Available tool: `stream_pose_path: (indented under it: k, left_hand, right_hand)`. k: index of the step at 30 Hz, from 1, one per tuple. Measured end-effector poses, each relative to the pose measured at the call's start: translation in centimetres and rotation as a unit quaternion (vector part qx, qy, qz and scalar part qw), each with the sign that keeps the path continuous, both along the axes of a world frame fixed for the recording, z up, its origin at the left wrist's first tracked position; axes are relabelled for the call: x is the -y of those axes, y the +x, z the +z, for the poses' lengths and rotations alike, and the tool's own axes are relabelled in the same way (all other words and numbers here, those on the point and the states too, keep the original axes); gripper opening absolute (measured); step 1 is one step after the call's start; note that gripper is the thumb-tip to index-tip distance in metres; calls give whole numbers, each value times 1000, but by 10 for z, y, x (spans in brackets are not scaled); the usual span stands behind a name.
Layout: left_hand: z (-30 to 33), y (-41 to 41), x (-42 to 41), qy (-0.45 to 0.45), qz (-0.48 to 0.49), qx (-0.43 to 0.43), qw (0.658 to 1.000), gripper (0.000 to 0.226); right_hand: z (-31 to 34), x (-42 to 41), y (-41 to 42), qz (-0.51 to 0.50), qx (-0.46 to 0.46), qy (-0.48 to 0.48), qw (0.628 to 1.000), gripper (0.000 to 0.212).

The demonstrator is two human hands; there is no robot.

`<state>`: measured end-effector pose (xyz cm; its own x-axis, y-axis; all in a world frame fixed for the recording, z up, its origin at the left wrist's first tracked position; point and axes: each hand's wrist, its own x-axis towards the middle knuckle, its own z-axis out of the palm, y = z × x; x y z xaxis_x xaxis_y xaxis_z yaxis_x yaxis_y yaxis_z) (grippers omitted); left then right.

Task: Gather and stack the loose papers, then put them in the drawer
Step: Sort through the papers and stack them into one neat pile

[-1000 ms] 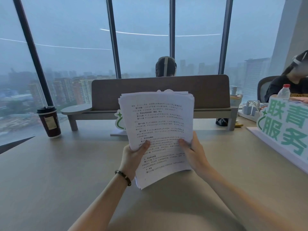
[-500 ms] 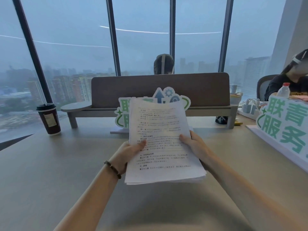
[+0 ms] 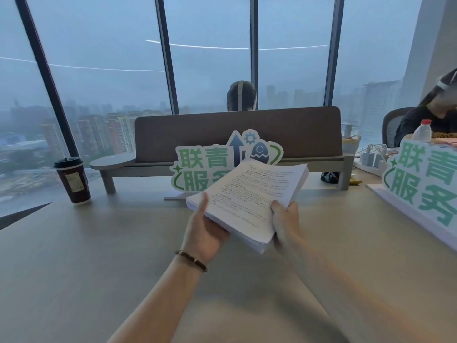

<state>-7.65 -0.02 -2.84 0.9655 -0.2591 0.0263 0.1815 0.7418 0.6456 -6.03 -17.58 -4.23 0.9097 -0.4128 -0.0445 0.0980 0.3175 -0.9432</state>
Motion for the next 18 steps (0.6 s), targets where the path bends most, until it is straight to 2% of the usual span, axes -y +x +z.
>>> stream_pose_path:
  k: [3, 6, 10, 13, 15, 18]
  left_hand:
    - [-8, 5, 24, 13, 24, -69, 997, 39]
    - [-14, 11, 31, 61, 50, -120, 990, 33]
    - [-16, 19, 10, 100, 95, -76, 987, 38]
    - [-12, 18, -21, 156, 123, -23, 980, 40]
    - [-7, 15, -40, 198, 144, 9, 970, 36]
    - [0, 7, -59, 250, 158, 65, 953, 29]
  right_hand:
    - [0, -16, -6, -60, 3, -17, 998, 26]
    - [-4, -21, -14, -69, 32, -31, 997, 23]
    - [9, 2, -13, 29, 59, 56, 996, 37]
    - [24, 42, -7, 72, 72, 128, 986, 30]
    - [27, 70, -4, 86, 63, 99, 989, 34]
    - [27, 95, -3, 150, 54, -35, 987, 35]
